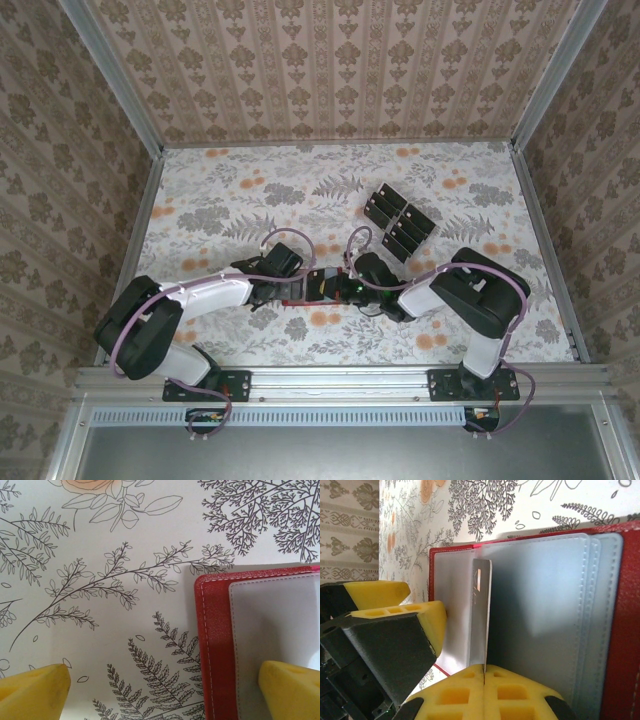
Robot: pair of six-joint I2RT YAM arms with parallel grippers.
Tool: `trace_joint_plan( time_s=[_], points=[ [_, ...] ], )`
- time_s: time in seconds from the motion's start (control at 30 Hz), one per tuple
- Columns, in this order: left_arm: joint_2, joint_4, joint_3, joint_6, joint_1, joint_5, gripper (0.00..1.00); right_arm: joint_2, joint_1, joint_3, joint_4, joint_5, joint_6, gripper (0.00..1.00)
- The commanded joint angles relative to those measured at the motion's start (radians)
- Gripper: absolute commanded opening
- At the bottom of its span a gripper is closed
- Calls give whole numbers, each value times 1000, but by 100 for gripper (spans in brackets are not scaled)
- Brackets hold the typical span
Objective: Put the credit cards into the card holder
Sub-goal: Insert the credit card into the card holder.
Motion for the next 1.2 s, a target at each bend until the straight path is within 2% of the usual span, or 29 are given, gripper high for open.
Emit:
trace_joint_plan(
  time_s=[0.0, 0.4, 0.43, 0.47, 0.57, 0.67, 0.8, 1.17],
  points=[
    [19, -49, -6, 12, 7, -8, 100, 43, -1, 17, -69, -29, 9, 0],
    [17, -41, -7, 11, 8, 0, 100, 97, 4, 70, -80, -56, 13, 0],
    [14, -43, -3, 13, 7, 0, 100, 95, 5, 72, -85, -58, 11, 3],
    [11, -48, 3, 14, 8, -3, 100, 89, 5, 74, -91, -59, 10, 10],
    [-17, -67, 22, 25, 20, -6, 100, 50, 5, 77, -146, -45, -11, 38],
    [-56, -87, 36, 36, 46, -2, 100, 5, 3, 86, -227, -21, -41, 53],
    [-110, -109, 46, 48, 82, 7, 100, -37, 3, 113, -365, 8, -97, 59],
    [-156, -114, -10, 57, 133, 39, 100, -95, 1, 238, -689, 70, -244, 60]
  ],
)
